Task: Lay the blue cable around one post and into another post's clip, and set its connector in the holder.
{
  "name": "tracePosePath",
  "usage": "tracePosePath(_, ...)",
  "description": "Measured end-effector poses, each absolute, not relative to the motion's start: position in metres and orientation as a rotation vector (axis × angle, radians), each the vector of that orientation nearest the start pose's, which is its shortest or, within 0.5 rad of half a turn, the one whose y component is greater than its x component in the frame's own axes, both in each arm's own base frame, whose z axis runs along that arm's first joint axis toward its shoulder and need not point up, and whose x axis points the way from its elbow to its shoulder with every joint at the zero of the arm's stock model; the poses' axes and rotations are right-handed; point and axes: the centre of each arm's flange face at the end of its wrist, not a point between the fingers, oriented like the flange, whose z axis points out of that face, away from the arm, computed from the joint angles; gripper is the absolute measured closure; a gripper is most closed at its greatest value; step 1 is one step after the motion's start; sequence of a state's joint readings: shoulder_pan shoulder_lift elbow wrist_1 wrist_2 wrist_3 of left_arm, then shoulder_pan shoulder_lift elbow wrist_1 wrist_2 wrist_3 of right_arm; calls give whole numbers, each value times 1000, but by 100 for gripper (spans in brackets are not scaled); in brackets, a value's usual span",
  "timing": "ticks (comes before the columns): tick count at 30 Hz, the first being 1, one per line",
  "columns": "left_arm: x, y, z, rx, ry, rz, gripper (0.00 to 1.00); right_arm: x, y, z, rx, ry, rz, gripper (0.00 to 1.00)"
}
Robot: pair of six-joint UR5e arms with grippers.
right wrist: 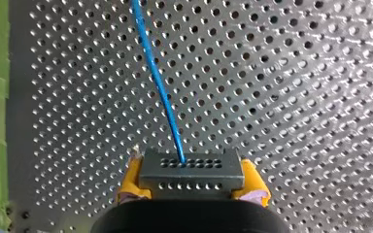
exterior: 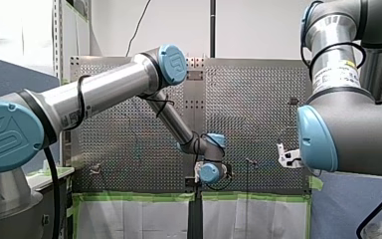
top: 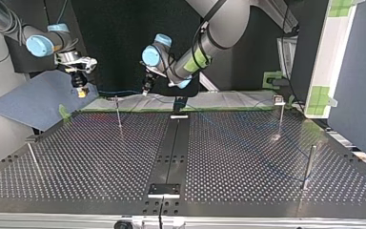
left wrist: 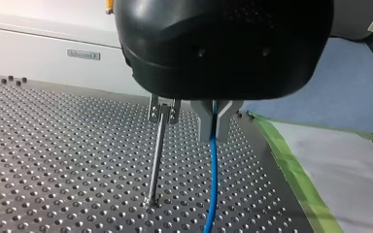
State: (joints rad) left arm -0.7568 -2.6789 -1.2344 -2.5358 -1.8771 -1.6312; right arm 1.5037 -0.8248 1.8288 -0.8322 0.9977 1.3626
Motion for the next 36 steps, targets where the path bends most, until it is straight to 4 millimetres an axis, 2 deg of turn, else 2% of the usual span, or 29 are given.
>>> tracePosePath(11,462,-587,-35,408,1696,-343,98,147,-578,32,1723,-878,1413,100)
tracePosePath(22,468,-603,-19,400,1673,-376,98,153,-574,28,1739,-876,1423,100)
tracePosePath(36,478,-598,-16,364,1681,-372,98,148,-576,27,1720,-898,1431,100)
